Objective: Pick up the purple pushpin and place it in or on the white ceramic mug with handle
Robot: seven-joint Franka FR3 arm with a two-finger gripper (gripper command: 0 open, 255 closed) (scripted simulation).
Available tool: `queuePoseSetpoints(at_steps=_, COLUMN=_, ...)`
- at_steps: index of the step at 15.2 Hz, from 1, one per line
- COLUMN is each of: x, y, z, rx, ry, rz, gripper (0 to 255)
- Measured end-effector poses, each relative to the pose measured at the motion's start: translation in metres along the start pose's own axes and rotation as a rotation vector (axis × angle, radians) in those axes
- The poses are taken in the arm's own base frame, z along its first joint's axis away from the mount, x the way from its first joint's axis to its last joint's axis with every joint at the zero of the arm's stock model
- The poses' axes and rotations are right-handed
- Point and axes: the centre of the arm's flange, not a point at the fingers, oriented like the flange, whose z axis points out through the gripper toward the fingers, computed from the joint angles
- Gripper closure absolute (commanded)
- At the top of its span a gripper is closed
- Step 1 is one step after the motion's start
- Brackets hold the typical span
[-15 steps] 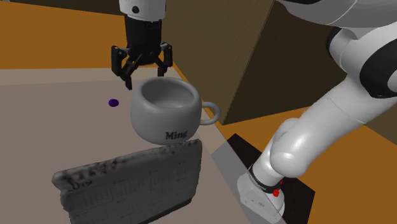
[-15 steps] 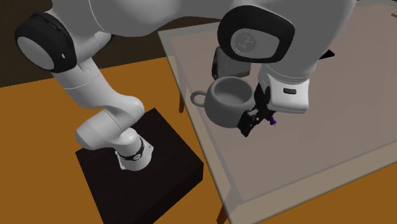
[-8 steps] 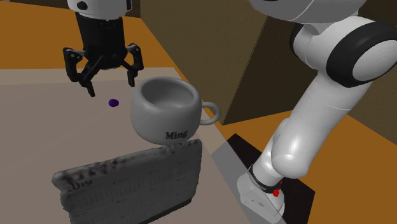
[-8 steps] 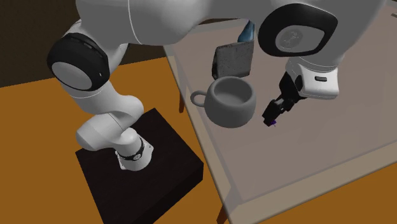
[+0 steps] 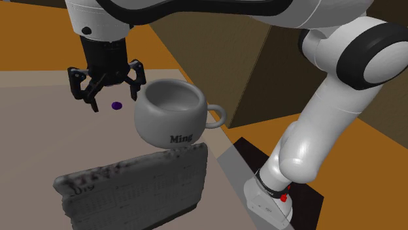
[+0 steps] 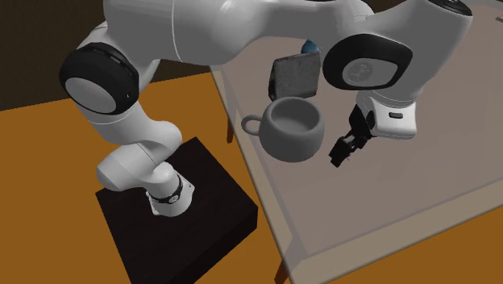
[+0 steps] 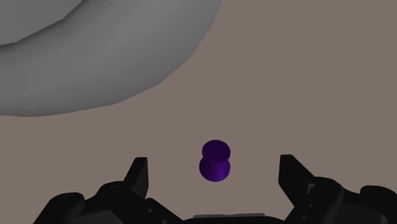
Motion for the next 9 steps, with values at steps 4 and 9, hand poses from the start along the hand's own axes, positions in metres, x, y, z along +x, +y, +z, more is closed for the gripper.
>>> queuePoseSetpoints(at_steps=4, x=0.0001, y=-0.0006, z=0.0017, rx=0.0, ry=0.0, rz=0.0, gripper=0)
queuePoseSetpoints(at_steps=9, x=-0.0006, y=-0.0012, z=0.0, rx=0.003, ry=0.004, rz=-0.001, gripper=255)
